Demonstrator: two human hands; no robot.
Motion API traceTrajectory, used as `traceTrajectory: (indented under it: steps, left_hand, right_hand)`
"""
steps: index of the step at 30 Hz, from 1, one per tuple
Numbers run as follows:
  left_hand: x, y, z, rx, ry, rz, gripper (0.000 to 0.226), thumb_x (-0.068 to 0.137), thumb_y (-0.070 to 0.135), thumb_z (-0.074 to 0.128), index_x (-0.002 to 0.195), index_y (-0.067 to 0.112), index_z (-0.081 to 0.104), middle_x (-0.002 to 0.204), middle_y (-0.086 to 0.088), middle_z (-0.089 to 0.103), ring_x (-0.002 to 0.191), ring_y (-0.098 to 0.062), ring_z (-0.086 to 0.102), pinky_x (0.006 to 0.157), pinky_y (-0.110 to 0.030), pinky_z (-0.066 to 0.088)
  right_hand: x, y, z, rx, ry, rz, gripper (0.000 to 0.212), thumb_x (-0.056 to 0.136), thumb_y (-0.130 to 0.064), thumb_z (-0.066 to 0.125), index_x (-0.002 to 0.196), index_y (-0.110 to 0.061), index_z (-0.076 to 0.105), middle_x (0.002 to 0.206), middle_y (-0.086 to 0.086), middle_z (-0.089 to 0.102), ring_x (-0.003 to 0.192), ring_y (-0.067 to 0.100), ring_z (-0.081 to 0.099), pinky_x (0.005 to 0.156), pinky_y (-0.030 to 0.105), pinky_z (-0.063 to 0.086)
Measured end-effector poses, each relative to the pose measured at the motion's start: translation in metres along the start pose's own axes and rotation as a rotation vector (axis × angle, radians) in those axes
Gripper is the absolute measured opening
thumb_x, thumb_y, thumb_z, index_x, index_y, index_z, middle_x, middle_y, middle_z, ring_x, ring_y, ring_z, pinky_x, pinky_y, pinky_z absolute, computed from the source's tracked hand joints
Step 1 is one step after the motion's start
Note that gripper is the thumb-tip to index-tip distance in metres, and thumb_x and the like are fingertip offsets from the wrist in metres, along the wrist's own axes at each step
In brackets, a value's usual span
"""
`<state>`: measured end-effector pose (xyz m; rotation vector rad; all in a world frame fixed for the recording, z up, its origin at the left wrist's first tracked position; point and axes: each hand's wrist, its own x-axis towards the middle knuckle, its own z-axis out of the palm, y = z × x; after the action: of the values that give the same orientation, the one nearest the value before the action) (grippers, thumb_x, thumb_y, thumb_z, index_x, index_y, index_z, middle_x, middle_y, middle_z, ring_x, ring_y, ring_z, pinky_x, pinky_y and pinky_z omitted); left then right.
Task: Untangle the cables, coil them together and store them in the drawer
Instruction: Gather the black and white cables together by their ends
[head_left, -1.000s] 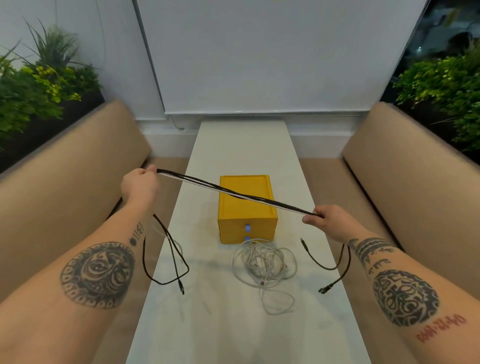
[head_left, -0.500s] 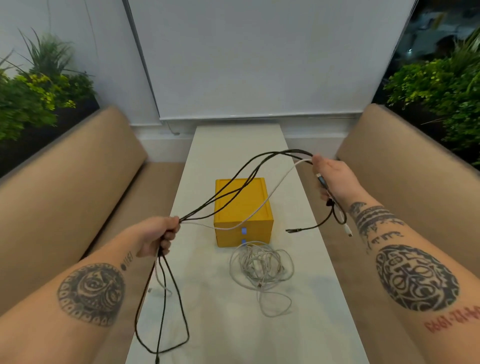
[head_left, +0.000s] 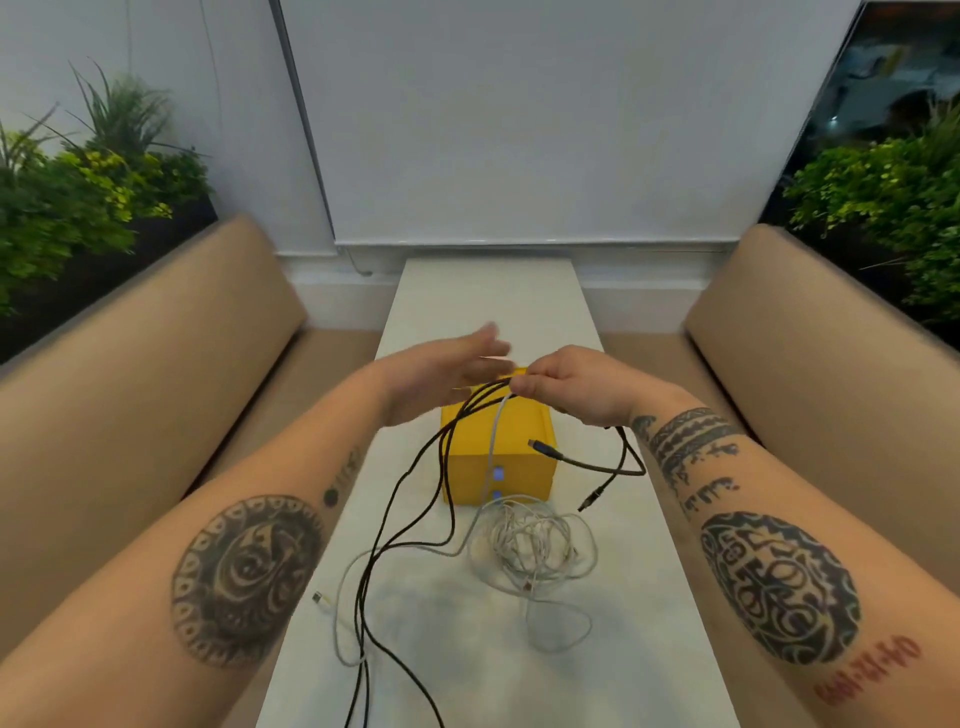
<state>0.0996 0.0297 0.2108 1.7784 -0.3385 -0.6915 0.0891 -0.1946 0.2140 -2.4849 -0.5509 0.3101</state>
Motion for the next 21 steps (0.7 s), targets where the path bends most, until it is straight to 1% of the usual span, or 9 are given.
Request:
traceTrajectory:
  steps: [2,3,4,6,8,11,14,17,21]
  left_hand:
    - [0.005,0.023,0.02,0.256,-0.117,0.026,0.031,0.1,0.042,0.057,0.123,0.021,0.056,0.117,0.0,0.069,0.105,-0.018,0.067,0.093,-0.033,0.053]
    - [0.008,0.026,0.024,0.355,-0.117,0.023,0.025,0.101,0.035,0.059,0.117,0.015,0.056,0.098,-0.003,0.068,0.087,-0.023,0.065,0.078,-0.034,0.056]
    - [0.01,0.026,0.026,0.406,-0.1,0.017,0.023,0.102,0.031,0.058,0.113,0.011,0.057,0.081,-0.003,0.06,0.074,-0.024,0.056,0.065,-0.033,0.051]
    - [0.013,0.019,0.02,0.384,-0.052,-0.001,0.026,0.104,0.032,0.051,0.109,0.01,0.064,0.063,0.003,0.044,0.059,-0.019,0.037,0.053,-0.03,0.035]
    - [0.014,0.014,0.014,0.298,-0.001,0.012,0.029,0.106,0.032,0.047,0.096,0.012,0.065,0.056,0.006,0.037,0.053,-0.015,0.028,0.05,-0.028,0.025]
    - [0.015,0.005,0.011,0.316,0.065,0.06,0.029,0.106,0.026,0.046,0.084,0.015,0.061,0.051,0.007,0.037,0.046,-0.012,0.026,0.047,-0.027,0.022]
    - [0.016,-0.01,0.005,0.289,0.126,0.054,0.029,0.106,0.022,0.045,0.083,0.014,0.058,0.052,0.006,0.034,0.048,-0.014,0.024,0.046,-0.025,0.02]
    - [0.017,-0.022,0.003,0.265,0.193,0.051,0.029,0.106,0.022,0.044,0.082,0.015,0.058,0.053,0.006,0.035,0.048,-0.013,0.024,0.047,-0.025,0.02]
    - [0.023,-0.028,0.005,0.278,0.263,0.048,0.031,0.106,0.024,0.043,0.08,0.016,0.057,0.052,0.009,0.035,0.046,-0.011,0.025,0.048,-0.026,0.021]
  right_hand:
    - [0.004,-0.004,-0.001,0.027,-0.005,0.003,0.039,0.099,-0.051,0.052,0.071,-0.026,0.061,0.051,-0.01,0.048,0.039,-0.001,0.042,0.048,0.021,0.033]
    - [0.005,-0.004,-0.002,0.051,0.002,0.01,0.038,0.1,-0.05,0.052,0.071,-0.027,0.061,0.048,-0.013,0.05,0.039,-0.001,0.043,0.047,0.018,0.033]
    - [0.004,-0.001,-0.002,0.084,0.02,0.014,0.039,0.1,-0.052,0.05,0.07,-0.028,0.061,0.046,-0.015,0.051,0.04,-0.001,0.043,0.047,0.016,0.034]
    - [0.003,0.009,0.0,0.193,0.061,0.013,0.047,0.098,-0.06,0.046,0.072,-0.025,0.064,0.049,-0.013,0.051,0.044,0.006,0.044,0.052,0.025,0.041]
    - [0.002,0.019,0.002,0.323,0.049,0.012,0.047,0.097,-0.06,0.048,0.081,-0.021,0.068,0.056,-0.007,0.052,0.051,0.014,0.047,0.057,0.033,0.046]
    - [-0.001,0.03,0.006,0.527,-0.052,0.04,0.039,0.101,-0.047,0.052,0.1,-0.012,0.069,0.07,-0.002,0.058,0.064,0.014,0.054,0.071,0.038,0.05]
    - [-0.006,0.046,0.008,0.85,-0.108,0.093,0.038,0.102,-0.033,0.049,0.12,-0.003,0.063,0.093,0.011,0.067,0.088,0.022,0.063,0.078,0.041,0.05]
    - [-0.009,0.062,0.012,0.966,-0.114,0.143,0.034,0.102,-0.017,0.047,0.132,-0.006,0.059,0.111,0.016,0.07,0.104,0.027,0.065,0.082,0.042,0.05]
    - [-0.01,0.069,0.019,1.07,-0.151,0.084,0.038,0.096,-0.01,0.058,0.133,-0.002,0.055,0.113,0.015,0.068,0.095,0.025,0.067,0.081,0.035,0.055]
